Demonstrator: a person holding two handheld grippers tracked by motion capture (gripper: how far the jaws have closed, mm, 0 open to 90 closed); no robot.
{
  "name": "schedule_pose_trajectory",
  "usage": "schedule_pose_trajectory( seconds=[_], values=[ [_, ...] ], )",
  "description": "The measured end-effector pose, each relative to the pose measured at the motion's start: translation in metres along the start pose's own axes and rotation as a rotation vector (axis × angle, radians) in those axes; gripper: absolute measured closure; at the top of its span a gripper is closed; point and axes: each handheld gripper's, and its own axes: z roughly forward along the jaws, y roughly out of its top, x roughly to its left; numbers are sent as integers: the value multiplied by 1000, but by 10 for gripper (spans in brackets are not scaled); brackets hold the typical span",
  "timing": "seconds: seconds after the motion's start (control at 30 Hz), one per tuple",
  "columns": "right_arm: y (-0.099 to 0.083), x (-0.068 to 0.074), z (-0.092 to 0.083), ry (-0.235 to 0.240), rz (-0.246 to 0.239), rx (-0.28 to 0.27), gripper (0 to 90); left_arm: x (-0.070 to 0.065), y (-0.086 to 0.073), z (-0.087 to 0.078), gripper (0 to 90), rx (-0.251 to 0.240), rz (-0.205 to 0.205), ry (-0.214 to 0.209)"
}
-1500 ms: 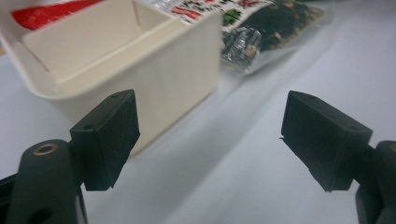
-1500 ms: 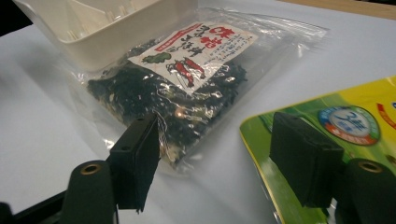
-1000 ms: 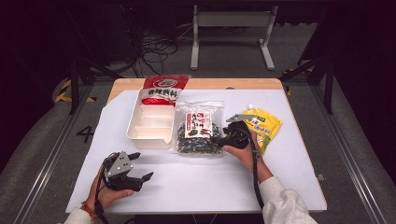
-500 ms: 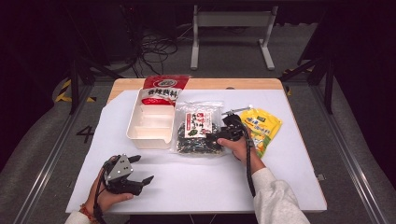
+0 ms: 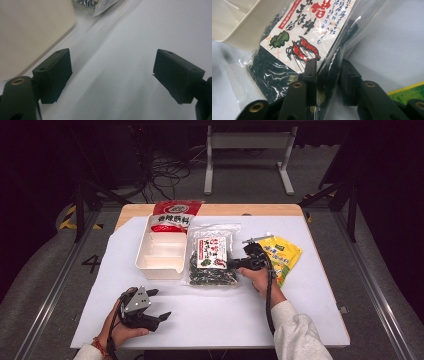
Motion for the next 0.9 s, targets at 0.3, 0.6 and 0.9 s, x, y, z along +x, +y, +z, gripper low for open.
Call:
schedule_pose_trajectory(
  seconds=[0.3,0.6,0.9],
  values=[
    [-10,5,-6,-11,-38,-74,812,2,6,6,159,-13,-17,-36],
    [-27,21,-29,-33,-230,-173,818,6,19,6,149,-61,-43,-52],
    [-47,34,-51,13,-387,-276,820,4,50,6,141,-133,-36,-57]
  ],
)
